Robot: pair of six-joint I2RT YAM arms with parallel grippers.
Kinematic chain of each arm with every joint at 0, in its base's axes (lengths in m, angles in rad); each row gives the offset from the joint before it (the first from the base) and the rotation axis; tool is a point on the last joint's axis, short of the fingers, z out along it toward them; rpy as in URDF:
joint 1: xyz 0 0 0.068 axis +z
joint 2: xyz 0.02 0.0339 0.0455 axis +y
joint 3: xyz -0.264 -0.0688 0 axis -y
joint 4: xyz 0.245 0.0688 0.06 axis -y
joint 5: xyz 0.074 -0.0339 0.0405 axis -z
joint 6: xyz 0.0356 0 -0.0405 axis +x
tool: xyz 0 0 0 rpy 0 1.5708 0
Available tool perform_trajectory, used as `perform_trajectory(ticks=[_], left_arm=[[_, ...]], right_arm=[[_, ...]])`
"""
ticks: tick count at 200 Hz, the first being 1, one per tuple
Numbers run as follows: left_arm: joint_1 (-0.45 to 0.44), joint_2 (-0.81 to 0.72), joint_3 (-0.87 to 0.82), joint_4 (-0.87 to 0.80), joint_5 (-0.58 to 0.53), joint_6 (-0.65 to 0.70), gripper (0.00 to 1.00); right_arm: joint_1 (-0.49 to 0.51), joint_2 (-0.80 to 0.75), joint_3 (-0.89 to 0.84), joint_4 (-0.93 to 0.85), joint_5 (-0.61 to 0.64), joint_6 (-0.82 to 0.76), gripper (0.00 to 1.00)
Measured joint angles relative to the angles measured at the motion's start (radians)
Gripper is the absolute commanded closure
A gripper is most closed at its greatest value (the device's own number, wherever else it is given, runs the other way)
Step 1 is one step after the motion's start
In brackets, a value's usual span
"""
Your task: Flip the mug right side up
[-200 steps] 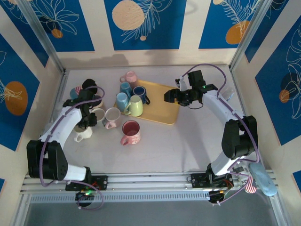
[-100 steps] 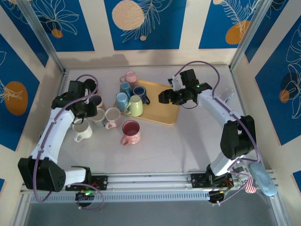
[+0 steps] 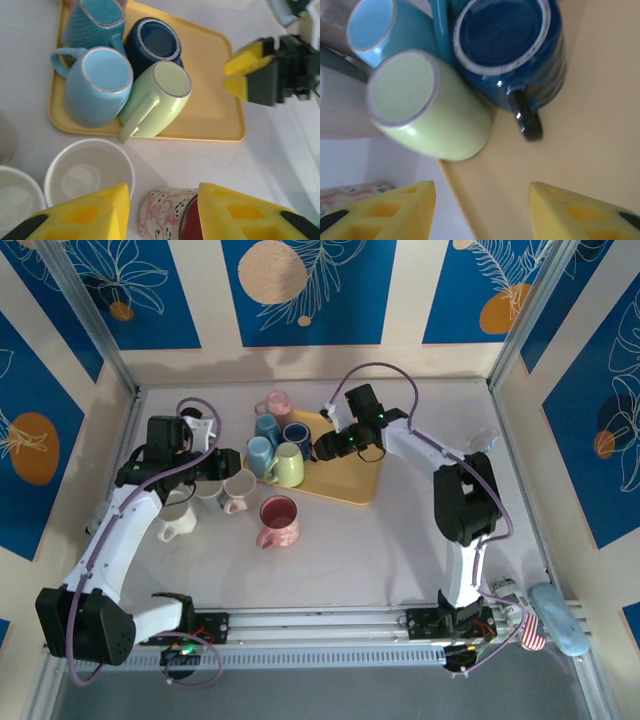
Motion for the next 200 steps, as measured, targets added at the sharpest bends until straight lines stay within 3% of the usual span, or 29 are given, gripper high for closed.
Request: perform_trajectory(ticks=[67,200], left_arm=[[0.0,0.0,-0.024,0.065,0.044,0.027,0.54],[0.0,0.0,-0.064,0.114,0.069,0.026,0.52]], right_arm=[[0.032,0.156,0.146,-0.045,0.074,-0.108,0.49],[0.057,0.287,0.234,-0.061,0.178,-0.172,0.67]])
